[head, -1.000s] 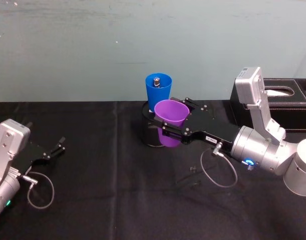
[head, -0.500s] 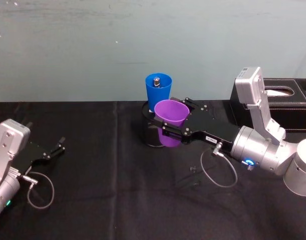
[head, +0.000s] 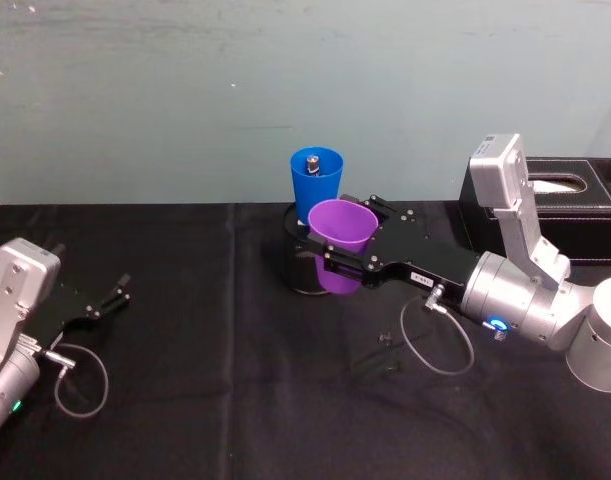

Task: Pick up one cup with a gripper and tap it against the other cup.

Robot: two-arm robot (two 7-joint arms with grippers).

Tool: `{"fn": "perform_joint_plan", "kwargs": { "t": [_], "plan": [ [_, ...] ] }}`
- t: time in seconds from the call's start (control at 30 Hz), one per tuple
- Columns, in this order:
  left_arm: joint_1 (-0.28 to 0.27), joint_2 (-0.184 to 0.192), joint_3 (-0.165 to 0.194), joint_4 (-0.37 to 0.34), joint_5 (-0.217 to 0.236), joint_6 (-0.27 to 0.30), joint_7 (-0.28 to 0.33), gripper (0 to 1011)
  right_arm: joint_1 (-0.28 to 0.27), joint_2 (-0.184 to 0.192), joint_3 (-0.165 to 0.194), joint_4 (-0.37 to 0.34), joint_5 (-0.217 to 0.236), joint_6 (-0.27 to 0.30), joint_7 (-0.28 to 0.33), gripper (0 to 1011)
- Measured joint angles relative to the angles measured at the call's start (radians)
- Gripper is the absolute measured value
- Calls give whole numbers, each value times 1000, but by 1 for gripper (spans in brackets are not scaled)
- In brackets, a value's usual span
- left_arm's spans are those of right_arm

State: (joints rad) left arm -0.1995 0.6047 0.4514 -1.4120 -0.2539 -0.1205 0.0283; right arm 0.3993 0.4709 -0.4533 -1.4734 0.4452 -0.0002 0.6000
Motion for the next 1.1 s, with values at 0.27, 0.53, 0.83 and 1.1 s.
{"fn": "perform_joint_plan", "kwargs": {
  "t": [0.27,0.53,0.83,1.1],
  "plan": [
    [0,0,0,0,0,0,0,1000,0,0,0,0,0,0,0,752],
    [0,0,0,0,0,0,0,1000,0,0,0,0,0,0,0,752],
    [0,0,0,0,0,0,0,1000,0,0,0,0,0,0,0,752],
    [0,0,0,0,0,0,0,1000,-1,-5,-3,7,0,12,-35,752]
  ]
}}
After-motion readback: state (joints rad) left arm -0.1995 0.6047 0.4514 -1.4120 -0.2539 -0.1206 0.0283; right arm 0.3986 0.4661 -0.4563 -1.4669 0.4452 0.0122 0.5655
